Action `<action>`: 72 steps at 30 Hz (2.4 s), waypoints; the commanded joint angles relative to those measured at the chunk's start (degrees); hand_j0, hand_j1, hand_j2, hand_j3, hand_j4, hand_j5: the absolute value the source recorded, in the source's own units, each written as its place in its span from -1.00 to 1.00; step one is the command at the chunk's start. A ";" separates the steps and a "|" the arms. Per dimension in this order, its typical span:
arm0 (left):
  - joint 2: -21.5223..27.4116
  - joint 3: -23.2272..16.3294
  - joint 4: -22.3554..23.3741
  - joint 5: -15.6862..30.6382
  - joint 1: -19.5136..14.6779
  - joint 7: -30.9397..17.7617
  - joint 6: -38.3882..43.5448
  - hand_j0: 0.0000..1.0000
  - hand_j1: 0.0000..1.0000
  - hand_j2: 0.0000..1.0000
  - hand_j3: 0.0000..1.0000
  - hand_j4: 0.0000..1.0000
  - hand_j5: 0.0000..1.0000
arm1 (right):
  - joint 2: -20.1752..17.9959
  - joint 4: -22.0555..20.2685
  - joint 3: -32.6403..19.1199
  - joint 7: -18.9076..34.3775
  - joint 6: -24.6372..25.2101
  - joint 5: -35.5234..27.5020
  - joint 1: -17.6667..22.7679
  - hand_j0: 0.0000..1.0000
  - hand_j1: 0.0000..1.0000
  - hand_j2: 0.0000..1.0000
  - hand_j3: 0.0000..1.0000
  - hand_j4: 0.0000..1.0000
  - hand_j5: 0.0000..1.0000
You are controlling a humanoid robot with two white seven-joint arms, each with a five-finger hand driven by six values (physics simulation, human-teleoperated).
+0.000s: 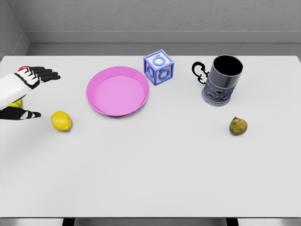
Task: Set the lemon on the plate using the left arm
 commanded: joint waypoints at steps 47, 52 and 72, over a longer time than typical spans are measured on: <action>-12.51 -10.50 13.44 -23.71 -12.57 -18.76 0.04 0.50 0.50 0.50 0.50 0.50 0.50 | 0.00 0.04 0.06 0.00 0.05 -0.03 0.00 1.00 1.00 1.00 1.00 1.00 1.00; -12.07 -10.59 13.44 -23.36 -13.18 -18.76 0.04 0.29 0.29 0.29 0.29 0.29 0.29 | 0.00 0.04 0.06 0.00 0.05 -0.03 0.00 1.00 1.00 1.00 1.00 1.00 1.00; -12.42 -10.24 13.62 -19.32 -15.29 -20.08 0.04 -0.01 -0.01 -0.01 -0.01 -0.01 -0.01 | 0.00 0.04 0.06 0.00 0.05 -0.03 0.00 1.00 1.00 1.00 1.00 1.00 1.00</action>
